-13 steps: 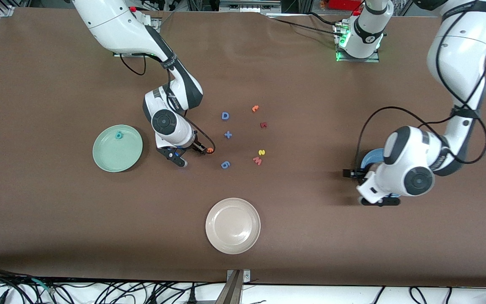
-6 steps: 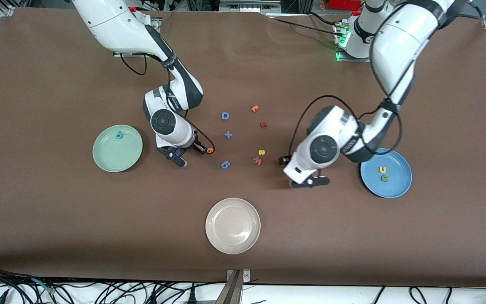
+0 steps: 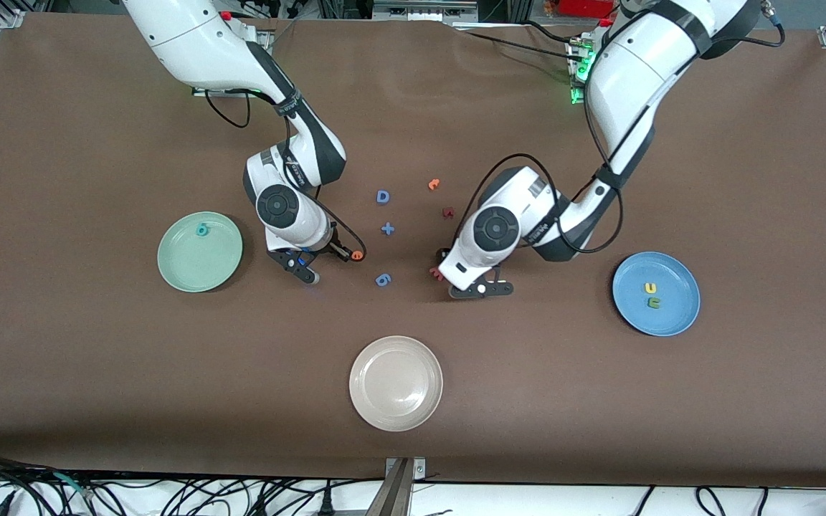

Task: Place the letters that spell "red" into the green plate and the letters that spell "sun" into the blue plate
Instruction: 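Drop the r on the green plate while the left gripper reaches the yellow s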

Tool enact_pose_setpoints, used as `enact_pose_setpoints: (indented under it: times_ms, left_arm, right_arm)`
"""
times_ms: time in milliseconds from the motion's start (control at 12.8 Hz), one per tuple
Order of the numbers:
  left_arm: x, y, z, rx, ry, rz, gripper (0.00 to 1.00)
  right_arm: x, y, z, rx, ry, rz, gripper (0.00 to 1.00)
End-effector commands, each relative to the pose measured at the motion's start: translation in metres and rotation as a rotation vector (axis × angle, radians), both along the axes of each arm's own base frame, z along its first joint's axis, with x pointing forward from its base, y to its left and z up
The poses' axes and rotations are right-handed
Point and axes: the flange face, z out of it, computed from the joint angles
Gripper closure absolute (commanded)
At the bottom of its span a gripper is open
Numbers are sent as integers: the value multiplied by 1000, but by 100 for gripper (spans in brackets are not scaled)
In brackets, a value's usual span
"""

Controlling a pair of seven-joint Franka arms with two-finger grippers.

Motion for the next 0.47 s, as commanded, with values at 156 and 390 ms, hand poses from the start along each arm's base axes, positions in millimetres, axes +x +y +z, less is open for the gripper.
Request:
enact_pose_setpoints:
  times_ms: [156,390]
  left_arm:
    - [-28,-17,-24,-11,-37,-22,2]
    - [-33,-16,-28,6,-56,-49,5]
  right_arm:
    - [5,-8,0,7,15,-2,100]
    - [27,-36,60,-5,50,21,100]
